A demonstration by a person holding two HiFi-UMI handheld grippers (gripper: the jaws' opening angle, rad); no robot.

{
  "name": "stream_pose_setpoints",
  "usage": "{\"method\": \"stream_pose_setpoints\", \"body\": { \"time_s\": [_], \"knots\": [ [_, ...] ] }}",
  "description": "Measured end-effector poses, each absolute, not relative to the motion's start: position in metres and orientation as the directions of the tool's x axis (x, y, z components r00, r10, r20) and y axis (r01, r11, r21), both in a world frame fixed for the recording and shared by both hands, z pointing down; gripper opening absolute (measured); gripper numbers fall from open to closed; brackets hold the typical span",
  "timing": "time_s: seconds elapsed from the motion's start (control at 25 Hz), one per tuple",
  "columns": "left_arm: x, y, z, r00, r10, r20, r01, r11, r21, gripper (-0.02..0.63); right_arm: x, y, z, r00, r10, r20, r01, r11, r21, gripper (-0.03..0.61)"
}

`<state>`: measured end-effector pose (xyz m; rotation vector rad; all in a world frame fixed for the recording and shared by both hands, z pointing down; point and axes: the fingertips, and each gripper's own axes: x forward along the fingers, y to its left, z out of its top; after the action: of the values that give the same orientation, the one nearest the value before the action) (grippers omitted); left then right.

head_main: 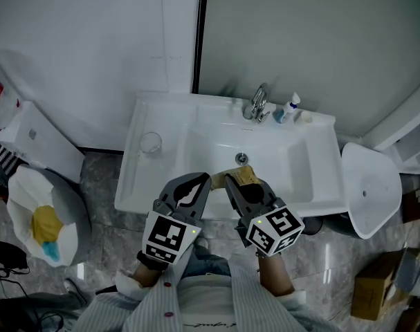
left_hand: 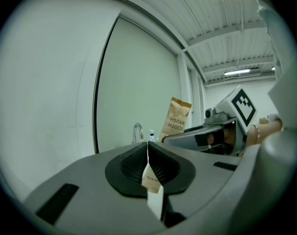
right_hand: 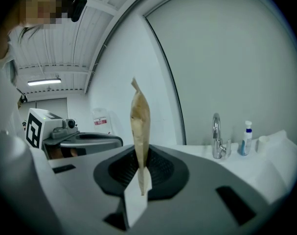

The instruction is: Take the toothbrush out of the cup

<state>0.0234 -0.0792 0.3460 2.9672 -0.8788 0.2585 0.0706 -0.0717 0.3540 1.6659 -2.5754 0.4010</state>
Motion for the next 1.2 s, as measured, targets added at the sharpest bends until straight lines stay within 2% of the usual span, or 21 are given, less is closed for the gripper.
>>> {"method": "stream_pose_setpoints", "body": {
  "time_s": [0.72, 1.2],
  "knots": [
    [0.01, -0.097, 0.345, 0.83, -0.531, 0.171, -0.539, -0.842, 0.004, 0.02, 0.059, -0.083, 0.353, -0.419, -0.886, 0.198, -0.902, 0.381, -0.202, 0.048],
    [0.014, -0.098, 0.345, 0.877, -0.438, 0.2, -0.445, -0.896, -0.011, 0.02, 0.052, -0.091, 0.357, -0.436, -0.876, 0.209, -0.891, 0.388, -0.235, 0.048]
  ]
}}
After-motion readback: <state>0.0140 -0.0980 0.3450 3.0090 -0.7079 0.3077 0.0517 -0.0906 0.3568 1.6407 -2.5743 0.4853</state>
